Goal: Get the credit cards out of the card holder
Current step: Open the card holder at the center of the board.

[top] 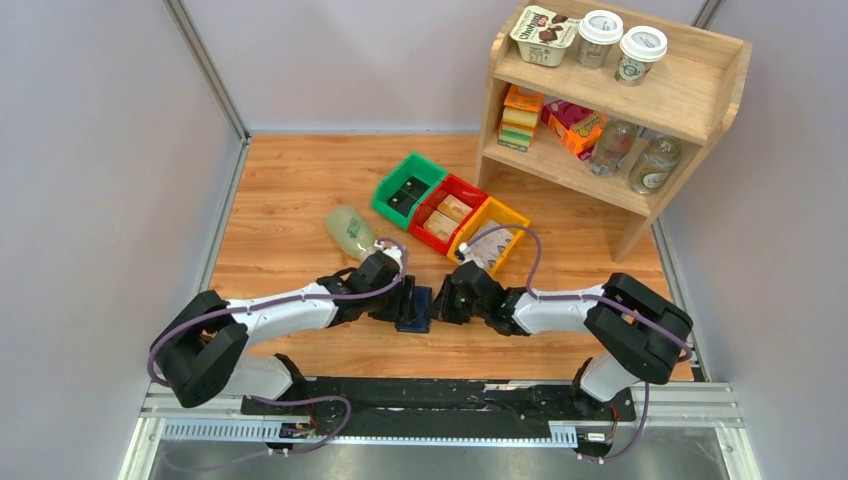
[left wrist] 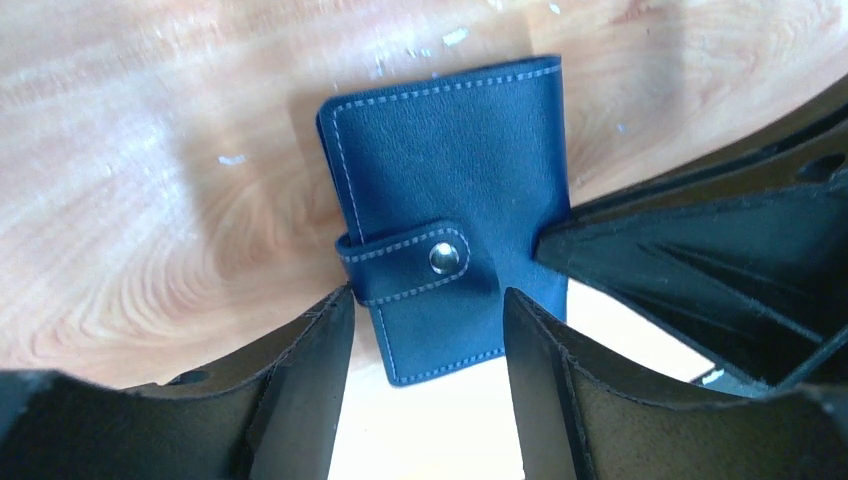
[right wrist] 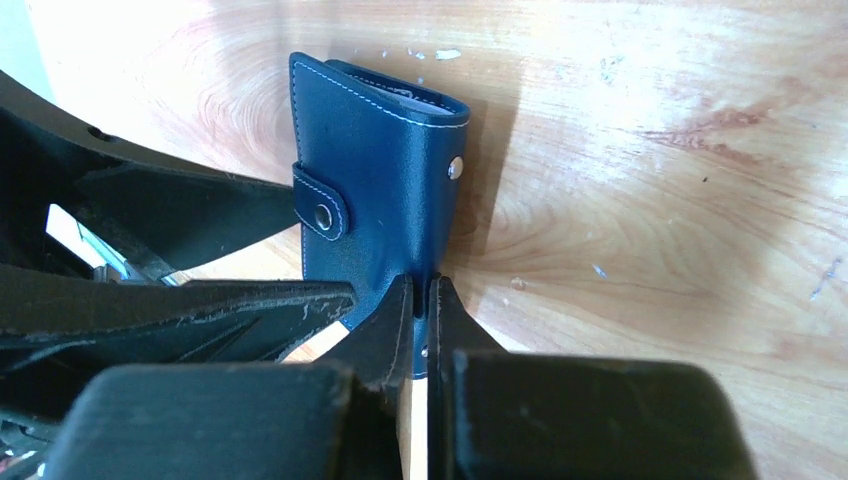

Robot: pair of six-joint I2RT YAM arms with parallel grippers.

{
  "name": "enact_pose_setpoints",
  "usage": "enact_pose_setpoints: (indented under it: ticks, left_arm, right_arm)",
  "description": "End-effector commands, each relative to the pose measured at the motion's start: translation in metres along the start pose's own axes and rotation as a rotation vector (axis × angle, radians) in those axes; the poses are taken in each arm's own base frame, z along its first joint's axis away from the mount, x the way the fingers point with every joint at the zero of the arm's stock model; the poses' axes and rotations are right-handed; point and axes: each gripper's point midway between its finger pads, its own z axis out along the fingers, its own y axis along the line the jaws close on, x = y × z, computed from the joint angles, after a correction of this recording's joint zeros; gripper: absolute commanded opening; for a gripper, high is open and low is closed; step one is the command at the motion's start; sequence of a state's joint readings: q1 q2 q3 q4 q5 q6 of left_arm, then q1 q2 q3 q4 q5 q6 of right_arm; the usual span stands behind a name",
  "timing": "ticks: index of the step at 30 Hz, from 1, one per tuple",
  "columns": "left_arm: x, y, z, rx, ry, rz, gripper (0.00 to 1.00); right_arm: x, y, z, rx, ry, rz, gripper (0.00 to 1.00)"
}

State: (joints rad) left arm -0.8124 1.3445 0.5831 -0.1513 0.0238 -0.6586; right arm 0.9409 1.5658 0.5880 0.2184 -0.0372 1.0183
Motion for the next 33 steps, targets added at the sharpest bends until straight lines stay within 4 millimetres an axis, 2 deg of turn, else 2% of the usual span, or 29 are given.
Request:
enact_pose_setpoints:
  ticks: [1,2,3,5,8,9,15,17,24,31,33]
  left_arm:
    - [-0.003,-0.001,-0.021,-0.037,-0.019,-0.002,0.65]
    - [-0.015,0.000,-0.027,-0.060,-0.059,0.017,0.65]
    - [-0.012,0.005,-0.031,-0.092,-0.045,0.031,0.65]
    - [-0.028,0.001,-0.041,-0.112,-0.071,0.064,0.65]
    - [-0.033,-0.007,-0.044,-0.128,-0.066,0.111,0.64]
    - [-0.038,-0.013,-0.046,-0.117,-0.072,0.117,0.60]
    - [-0.029,-0.031,-0.025,-0.120,-0.003,0.154,0.56]
    - [-0.023,-0.027,-0.013,-0.152,0.034,0.157,0.52]
    - [-0.019,-0.019,0.005,-0.214,0.086,0.188,0.52]
    - [0.008,-0.012,0.017,-0.249,0.182,0.200,0.51]
    - [0.011,-0.009,0.018,-0.266,0.193,0.197,0.43]
  right_arm:
    - [0.003,-0.009,-0.011,0.035,0.007,-0.102,0.00]
    - [0.003,-0.010,-0.013,0.039,0.008,-0.110,0.00]
    - [0.004,-0.010,-0.014,0.038,0.013,-0.119,0.00]
    - [0.005,-0.011,-0.015,0.044,0.019,-0.126,0.00]
    - [0.007,-0.014,-0.015,0.049,0.026,-0.131,0.00]
    - [0.007,-0.015,-0.015,0.052,0.028,-0.128,0.00]
    - [0.009,-0.016,-0.012,0.058,0.038,-0.131,0.00]
    - [0.009,-0.016,-0.011,0.060,0.041,-0.130,0.00]
    - [0.010,-0.017,-0.010,0.062,0.046,-0.129,0.00]
    - [0.009,-0.018,-0.011,0.066,0.040,-0.134,0.00]
    - [0.008,-0.017,-0.012,0.063,0.038,-0.135,0.00]
